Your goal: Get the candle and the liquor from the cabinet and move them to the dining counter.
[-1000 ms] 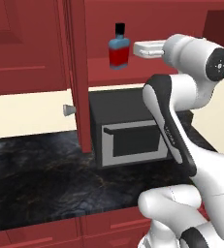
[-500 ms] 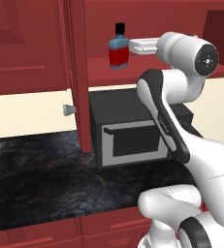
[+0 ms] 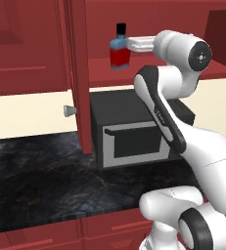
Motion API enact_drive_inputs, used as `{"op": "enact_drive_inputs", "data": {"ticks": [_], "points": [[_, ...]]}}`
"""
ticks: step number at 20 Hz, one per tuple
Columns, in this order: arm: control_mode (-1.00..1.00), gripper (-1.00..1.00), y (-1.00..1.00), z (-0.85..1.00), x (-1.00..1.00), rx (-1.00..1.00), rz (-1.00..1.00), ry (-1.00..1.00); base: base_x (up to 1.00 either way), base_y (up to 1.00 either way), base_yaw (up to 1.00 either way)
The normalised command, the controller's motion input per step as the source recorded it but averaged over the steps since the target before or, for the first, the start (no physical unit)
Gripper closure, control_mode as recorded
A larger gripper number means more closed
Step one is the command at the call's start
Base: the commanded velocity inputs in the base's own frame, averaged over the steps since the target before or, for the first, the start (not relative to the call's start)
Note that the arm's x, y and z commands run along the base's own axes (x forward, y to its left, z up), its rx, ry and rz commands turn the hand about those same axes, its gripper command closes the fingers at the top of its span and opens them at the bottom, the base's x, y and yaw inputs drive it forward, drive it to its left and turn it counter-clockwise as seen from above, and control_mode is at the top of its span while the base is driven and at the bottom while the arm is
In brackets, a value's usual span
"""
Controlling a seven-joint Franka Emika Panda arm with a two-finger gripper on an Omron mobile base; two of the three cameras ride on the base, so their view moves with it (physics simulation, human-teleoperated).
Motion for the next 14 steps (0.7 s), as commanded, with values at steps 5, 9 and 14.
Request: {"op": "enact_drive_inputs", "data": {"ticks": [5,9,14], "points": [[-1.0,-1.0,0.0,0.0,0.36,0.0,0.0,0.0,0.0,0.0,0.0],[-1.0,-1.0,0.0,0.0,0.36,0.0,0.0,0.0,0.0,0.0,0.0],[-1.0,-1.0,0.0,0.0,0.33,0.0,0.0,0.0,0.0,0.0,0.0]]}}
